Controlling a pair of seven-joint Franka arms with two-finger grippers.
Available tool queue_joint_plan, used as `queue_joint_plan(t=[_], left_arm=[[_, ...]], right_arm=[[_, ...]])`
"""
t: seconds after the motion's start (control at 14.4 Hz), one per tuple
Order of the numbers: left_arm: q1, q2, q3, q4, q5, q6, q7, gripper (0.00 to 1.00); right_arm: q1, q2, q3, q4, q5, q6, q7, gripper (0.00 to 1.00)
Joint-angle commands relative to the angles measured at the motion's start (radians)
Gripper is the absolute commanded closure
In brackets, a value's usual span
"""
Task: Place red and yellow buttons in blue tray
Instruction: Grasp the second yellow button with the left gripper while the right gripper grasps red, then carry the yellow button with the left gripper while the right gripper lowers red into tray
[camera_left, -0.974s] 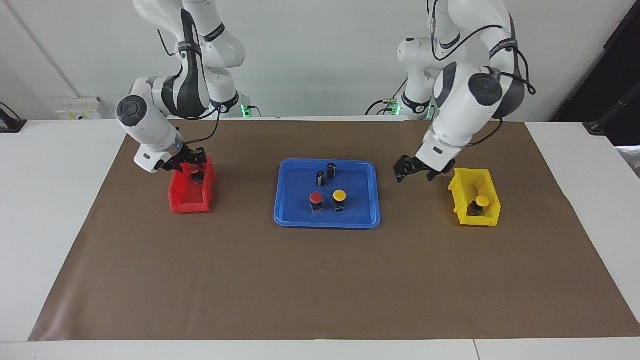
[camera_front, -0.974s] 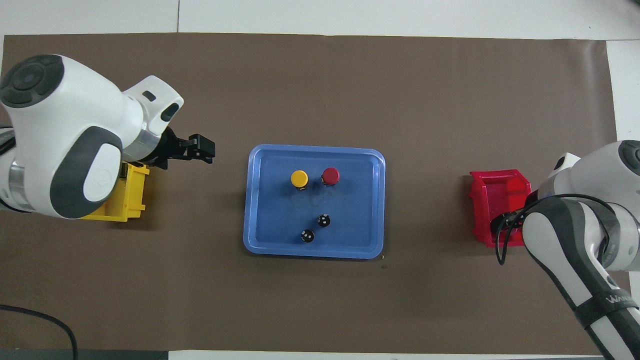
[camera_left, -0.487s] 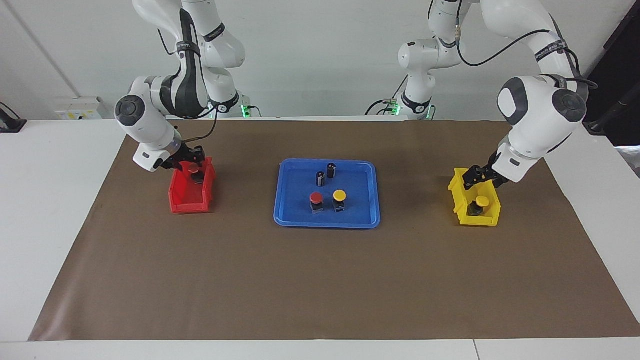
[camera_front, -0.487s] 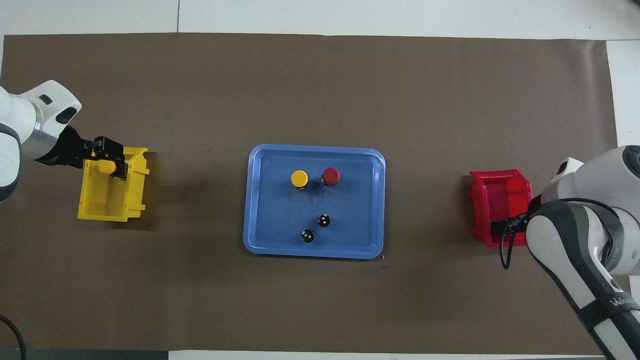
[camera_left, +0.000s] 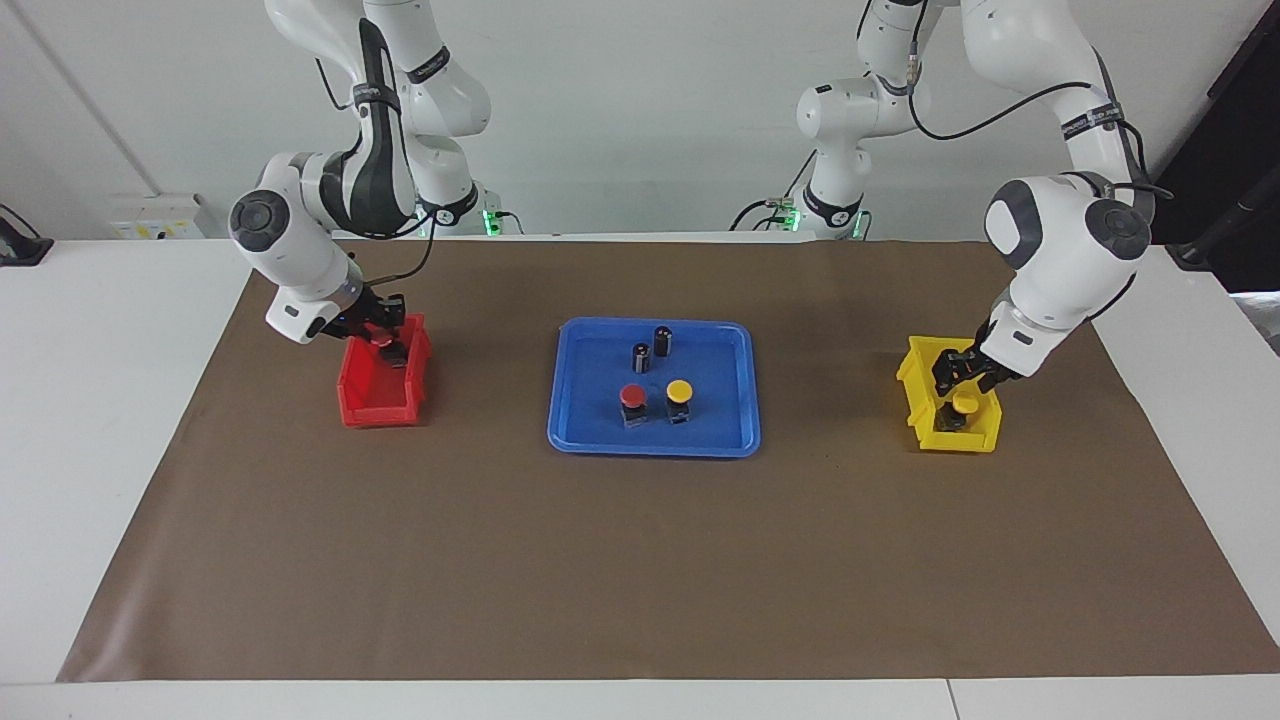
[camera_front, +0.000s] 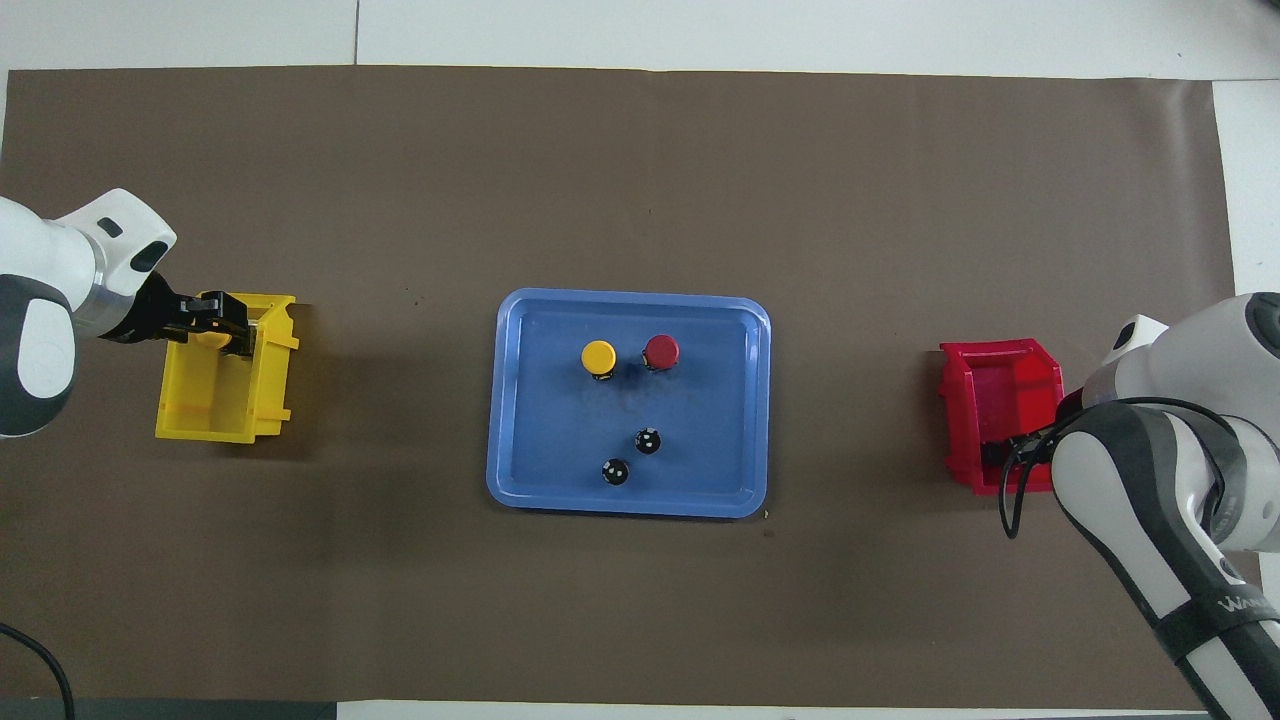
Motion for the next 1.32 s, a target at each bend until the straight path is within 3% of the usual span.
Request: queue_joint_plan(t=[0.0,0.14,0.56,0.77,0.9,1.25], left_arm=[[0.015,0.016,-0.009,-0.023,0.025,0.046,0.005,0.39],[0.015,0.022,-0.009,-0.023,0.025,0.061,0.005,0.46],[0.017,0.035,-0.009,-0.023,0.025,0.083,0.006,0.49],[0.027,0.042,-0.009,-0.023,0.025,0.083,0.009,0.77],[0.027,0.042,-0.009,-0.006,0.025,0.069,0.014,0.96],[0.009,0.027,-0.019,0.199,0.017,-0.251,0.008,0.99]], right_arm=[[-0.009,-0.023,0.008,-0.016,0.009,0.015,-0.02,0.72],[-0.006,-0.006,0.008,0.045,0.009,-0.015,-0.02,0.72],[0.004,0.113,0.019,0.384,0.006,-0.256,0.025,0.72],[0.105,0.174,0.019,0.54,0.009,-0.328,0.18,0.72],[0.206,0.207,0.019,0.591,0.01,-0.309,0.34,0.72],[0.406,0.237,0.019,0.522,0.071,0.03,0.661,0.72]])
